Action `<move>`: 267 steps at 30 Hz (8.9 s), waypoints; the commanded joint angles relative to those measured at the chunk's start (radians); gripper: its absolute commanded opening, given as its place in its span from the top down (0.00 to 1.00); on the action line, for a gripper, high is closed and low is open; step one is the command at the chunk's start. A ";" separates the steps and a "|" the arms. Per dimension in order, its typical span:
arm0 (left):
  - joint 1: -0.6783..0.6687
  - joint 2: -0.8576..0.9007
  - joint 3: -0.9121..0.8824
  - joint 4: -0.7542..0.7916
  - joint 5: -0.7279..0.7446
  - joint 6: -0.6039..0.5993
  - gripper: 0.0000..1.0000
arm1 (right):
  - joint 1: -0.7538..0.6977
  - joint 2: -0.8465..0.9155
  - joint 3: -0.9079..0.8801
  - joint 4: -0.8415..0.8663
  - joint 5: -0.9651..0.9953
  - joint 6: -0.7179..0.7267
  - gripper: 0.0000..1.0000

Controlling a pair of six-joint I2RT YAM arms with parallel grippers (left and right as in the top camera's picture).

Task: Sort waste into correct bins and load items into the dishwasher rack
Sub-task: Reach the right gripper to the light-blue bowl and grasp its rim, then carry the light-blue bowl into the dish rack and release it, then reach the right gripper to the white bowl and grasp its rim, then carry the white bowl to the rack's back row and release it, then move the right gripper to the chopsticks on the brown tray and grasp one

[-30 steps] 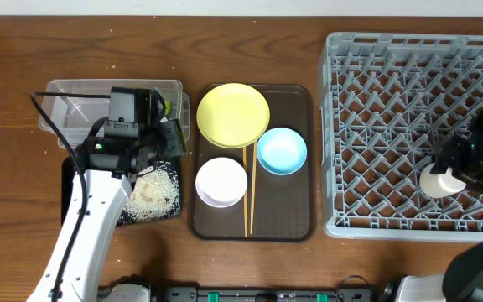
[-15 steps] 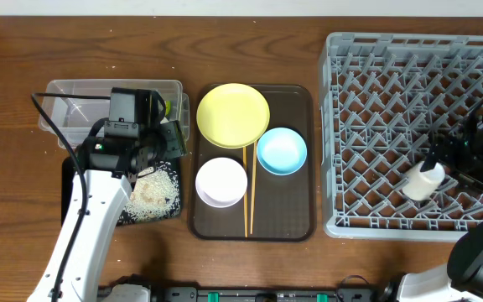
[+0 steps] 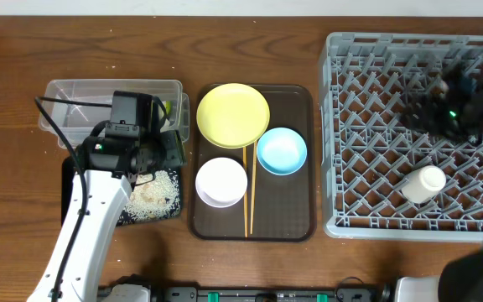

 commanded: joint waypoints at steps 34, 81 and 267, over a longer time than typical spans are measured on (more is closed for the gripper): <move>0.004 0.001 0.008 -0.080 -0.093 -0.002 0.40 | 0.681 0.456 0.018 0.210 0.304 -0.095 0.76; 0.004 0.001 0.008 -0.076 -0.093 -0.002 0.41 | 0.461 0.255 0.106 0.681 1.279 -0.399 0.99; 0.004 0.001 0.008 -0.151 -0.262 -0.100 0.34 | 0.448 0.141 0.074 0.130 0.276 0.181 0.39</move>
